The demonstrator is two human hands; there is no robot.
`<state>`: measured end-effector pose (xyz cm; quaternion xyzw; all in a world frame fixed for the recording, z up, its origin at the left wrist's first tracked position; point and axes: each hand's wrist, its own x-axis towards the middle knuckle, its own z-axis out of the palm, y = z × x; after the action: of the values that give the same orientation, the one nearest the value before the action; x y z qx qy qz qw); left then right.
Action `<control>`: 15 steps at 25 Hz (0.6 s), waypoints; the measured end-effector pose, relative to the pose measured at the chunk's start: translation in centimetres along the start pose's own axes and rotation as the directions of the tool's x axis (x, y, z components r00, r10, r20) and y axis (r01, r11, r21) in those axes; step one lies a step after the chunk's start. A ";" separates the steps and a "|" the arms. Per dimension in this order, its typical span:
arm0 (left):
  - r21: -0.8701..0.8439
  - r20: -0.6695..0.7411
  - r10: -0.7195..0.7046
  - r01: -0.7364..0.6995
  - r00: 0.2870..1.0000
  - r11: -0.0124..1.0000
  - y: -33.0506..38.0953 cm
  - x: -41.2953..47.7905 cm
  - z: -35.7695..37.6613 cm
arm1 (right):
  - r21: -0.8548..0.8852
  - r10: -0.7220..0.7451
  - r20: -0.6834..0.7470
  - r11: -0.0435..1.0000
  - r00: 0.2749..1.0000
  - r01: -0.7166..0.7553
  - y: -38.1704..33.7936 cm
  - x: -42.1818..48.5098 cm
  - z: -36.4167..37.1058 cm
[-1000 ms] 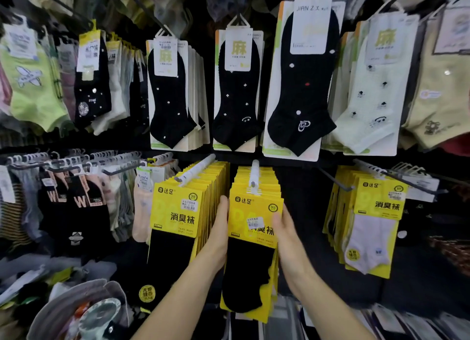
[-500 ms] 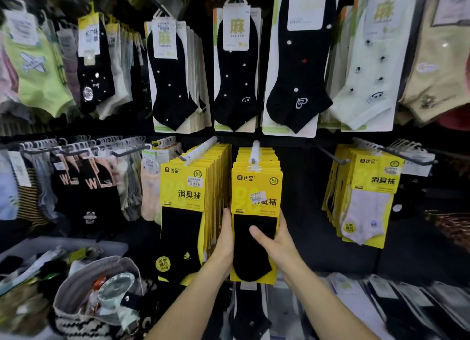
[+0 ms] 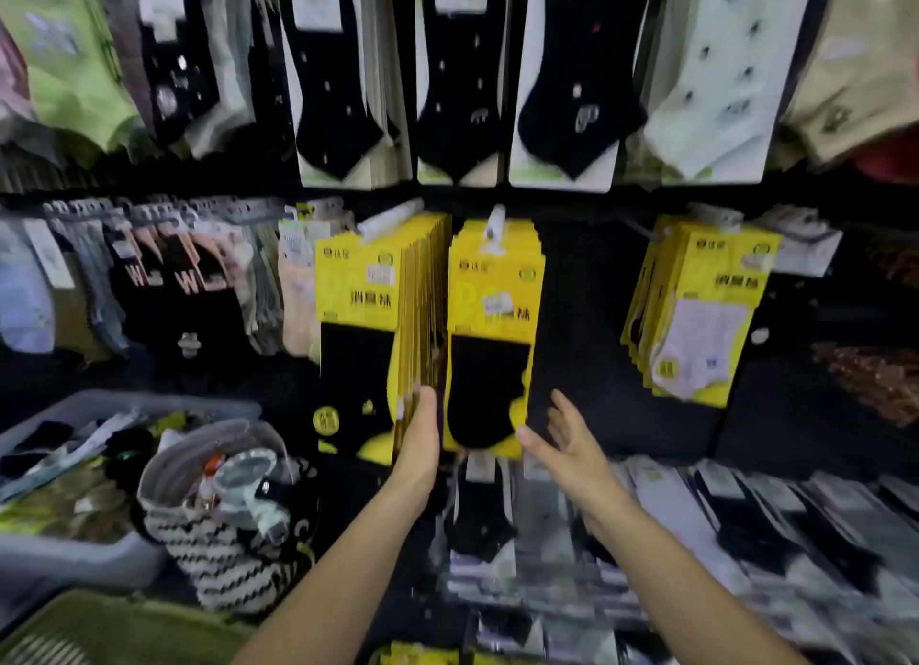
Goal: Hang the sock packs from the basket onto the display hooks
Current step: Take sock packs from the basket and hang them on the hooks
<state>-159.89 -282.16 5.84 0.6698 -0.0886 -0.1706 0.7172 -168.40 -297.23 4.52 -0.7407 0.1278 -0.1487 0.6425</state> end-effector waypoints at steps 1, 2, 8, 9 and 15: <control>0.029 -0.031 -0.051 0.051 0.998 0.998 -2.2 -1.1 -0.4 | -0.022 0.071 0.008 0.997 0.997 -0.071 2.0 -1.7 -0.7; 0.065 -0.056 -0.091 0.094 0.994 0.993 -4.5 -2.2 -0.6 | -0.047 0.136 0.009 0.990 0.991 -0.136 4.0 -3.4 -1.4; 0.423 0.014 -0.242 0.213 0.970 0.881 -19.6 -10.4 -1.4 | -0.219 0.432 -0.046 0.875 0.901 -0.431 16.5 -12.8 -2.3; 0.477 0.003 -0.235 0.205 0.972 0.855 -21.7 -11.7 -1.9 | -0.271 0.460 -0.047 0.849 0.887 -0.455 18.1 -14.0 -1.8; 0.571 -0.179 -0.201 0.268 0.963 0.776 -28.6 -16.9 -6.3 | -0.641 0.440 0.152 0.726 0.885 -0.250 24.0 -19.4 4.0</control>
<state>-176.91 -271.47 -21.37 0.8732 -0.0140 -0.1860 0.4503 -184.74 -289.56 -20.84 -0.8822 0.2087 0.1353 0.3998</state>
